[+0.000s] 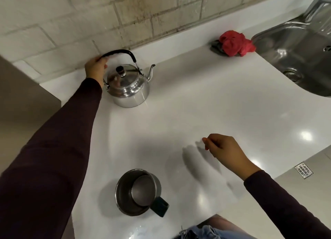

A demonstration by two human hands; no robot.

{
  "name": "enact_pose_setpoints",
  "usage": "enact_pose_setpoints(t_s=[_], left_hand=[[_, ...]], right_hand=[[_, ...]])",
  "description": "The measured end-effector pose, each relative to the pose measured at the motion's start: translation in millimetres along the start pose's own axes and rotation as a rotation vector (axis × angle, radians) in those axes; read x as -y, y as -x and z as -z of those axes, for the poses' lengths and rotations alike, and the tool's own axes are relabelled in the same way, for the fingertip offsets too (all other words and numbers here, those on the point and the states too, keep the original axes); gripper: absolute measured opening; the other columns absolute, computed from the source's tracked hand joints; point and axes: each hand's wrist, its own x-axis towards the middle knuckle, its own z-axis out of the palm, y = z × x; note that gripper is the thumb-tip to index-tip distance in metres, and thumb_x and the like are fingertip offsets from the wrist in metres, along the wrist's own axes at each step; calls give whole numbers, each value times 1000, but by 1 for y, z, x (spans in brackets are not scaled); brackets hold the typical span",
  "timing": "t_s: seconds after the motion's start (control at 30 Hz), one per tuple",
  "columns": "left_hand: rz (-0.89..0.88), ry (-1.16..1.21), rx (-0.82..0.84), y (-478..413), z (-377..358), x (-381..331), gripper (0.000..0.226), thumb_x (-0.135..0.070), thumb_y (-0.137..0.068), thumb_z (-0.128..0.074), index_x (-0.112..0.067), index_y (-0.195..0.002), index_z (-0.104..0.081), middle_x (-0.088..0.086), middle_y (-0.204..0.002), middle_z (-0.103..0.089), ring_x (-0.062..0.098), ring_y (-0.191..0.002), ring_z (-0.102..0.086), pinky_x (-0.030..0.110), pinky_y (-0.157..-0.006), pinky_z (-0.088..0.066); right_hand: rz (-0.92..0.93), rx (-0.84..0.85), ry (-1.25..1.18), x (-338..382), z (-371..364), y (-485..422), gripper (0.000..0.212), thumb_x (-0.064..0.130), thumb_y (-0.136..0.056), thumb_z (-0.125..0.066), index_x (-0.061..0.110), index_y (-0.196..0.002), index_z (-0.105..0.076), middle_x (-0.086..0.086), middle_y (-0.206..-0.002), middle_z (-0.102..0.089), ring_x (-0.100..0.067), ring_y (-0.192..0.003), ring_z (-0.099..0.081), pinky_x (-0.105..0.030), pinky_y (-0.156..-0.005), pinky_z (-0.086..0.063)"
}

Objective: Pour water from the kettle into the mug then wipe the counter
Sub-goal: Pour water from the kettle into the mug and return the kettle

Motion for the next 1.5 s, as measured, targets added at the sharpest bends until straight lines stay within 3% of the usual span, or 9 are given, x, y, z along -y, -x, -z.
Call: enact_pose_setpoints(t_s=[0.1,0.2,0.3,0.53,0.67,0.8,1.07,1.33,1.5], left_hand=[[-201,-273,140,4,4,-16,20,-28,-72,-76,-23,-91,-70,-15,-48,-54,-2,-37,-43,8,-40,-36],[-295,-571,338,8,9,-26,22,-40,-67,-79,-29,-85,-74,-10,-61,-59,-4,-42,-50,10,-40,-40],[-372,-609,375,15,6,-23,29,-37,-74,-75,-20,-97,-74,-13,-70,-64,-14,-51,-56,5,-49,-43],[-408,-418,231,39,2,-20,36,-31,-71,-79,-17,-104,-73,-2,-98,-73,6,-90,-69,14,-83,-50],[-500,-288,120,72,21,-58,32,-30,-70,-79,-25,-102,-74,-8,-101,-72,-4,-93,-68,16,-89,-51],[-594,-222,30,129,53,-111,26,-25,-72,-77,-35,-96,-72,-16,-93,-69,-17,-84,-65,5,-80,-47],[-702,-403,-221,273,121,-156,31,-32,-74,-76,-31,-103,-67,-16,-90,-67,-16,-81,-61,6,-80,-46],[-525,-422,-425,398,163,-119,27,-30,-72,-77,-33,-98,-72,-45,-71,-63,-21,-66,-60,-5,-61,-40],[-409,-418,-497,443,171,-82,21,-25,-70,-79,-39,-85,-72,-45,-68,-63,-21,-69,-63,-5,-57,-42]], right_hand=[[11,6,0,-1,2,-2,37,31,-94,-54,15,-61,-59,5,-47,-47,-8,-41,-38,-24,-50,-33],[28,16,1,0,2,-3,37,31,-94,-54,16,-61,-58,2,-49,-47,-9,-42,-37,-25,-50,-33],[51,26,6,3,2,-3,36,31,-94,-54,16,-61,-59,3,-50,-47,-8,-42,-37,-23,-50,-33],[102,32,43,6,8,0,36,32,-94,-54,18,-61,-59,10,-42,-45,-6,-40,-40,-15,-45,-32],[108,18,28,7,10,3,37,34,-93,-54,20,-60,-58,5,-46,-45,-7,-41,-38,-18,-47,-31],[126,18,-13,13,12,5,36,35,-93,-54,22,-60,-57,6,-46,-44,-7,-42,-35,-24,-49,-32],[307,68,-25,39,15,3,37,32,-93,-55,24,-57,-56,8,-44,-43,-7,-41,-33,-25,-48,-30],[423,221,-29,38,12,7,38,30,-93,-56,22,-56,-55,7,-44,-44,-6,-42,-36,-25,-50,-32],[459,316,-11,30,4,12,38,27,-93,-56,22,-55,-55,8,-45,-50,-5,-41,-40,-26,-50,-34]])
